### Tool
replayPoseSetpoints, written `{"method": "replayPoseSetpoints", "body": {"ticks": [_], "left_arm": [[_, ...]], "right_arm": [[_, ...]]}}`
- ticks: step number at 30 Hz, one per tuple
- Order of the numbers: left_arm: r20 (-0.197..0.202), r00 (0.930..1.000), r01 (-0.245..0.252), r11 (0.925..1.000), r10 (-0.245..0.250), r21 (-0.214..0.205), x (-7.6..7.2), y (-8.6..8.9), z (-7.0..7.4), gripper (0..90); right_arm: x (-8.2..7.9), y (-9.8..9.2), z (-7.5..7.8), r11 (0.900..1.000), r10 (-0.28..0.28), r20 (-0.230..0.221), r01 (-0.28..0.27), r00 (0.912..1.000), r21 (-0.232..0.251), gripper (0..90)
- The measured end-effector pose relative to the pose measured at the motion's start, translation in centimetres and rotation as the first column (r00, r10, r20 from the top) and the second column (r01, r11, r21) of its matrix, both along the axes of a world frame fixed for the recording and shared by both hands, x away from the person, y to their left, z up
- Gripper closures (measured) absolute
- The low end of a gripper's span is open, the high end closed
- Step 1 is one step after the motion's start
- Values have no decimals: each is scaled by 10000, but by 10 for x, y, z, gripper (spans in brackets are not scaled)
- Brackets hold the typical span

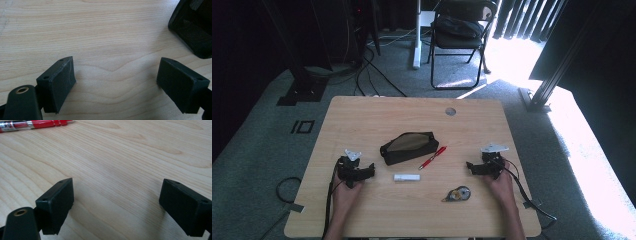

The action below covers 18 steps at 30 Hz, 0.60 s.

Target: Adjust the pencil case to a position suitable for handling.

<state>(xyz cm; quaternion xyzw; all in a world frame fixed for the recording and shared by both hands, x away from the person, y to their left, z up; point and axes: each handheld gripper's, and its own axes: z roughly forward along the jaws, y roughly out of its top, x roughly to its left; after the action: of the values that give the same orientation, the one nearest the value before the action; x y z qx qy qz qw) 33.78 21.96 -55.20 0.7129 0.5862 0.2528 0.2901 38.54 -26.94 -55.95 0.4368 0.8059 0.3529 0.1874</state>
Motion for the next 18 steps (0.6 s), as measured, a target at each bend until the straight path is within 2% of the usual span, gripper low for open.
{"method": "replayPoseSetpoints", "body": {"ticks": [18], "left_arm": [[1,9998,209,9998,-209,6,0,2,0,163]], "right_arm": [[0,0,0,10000,-12,-6,12,10000,0,119]]}}
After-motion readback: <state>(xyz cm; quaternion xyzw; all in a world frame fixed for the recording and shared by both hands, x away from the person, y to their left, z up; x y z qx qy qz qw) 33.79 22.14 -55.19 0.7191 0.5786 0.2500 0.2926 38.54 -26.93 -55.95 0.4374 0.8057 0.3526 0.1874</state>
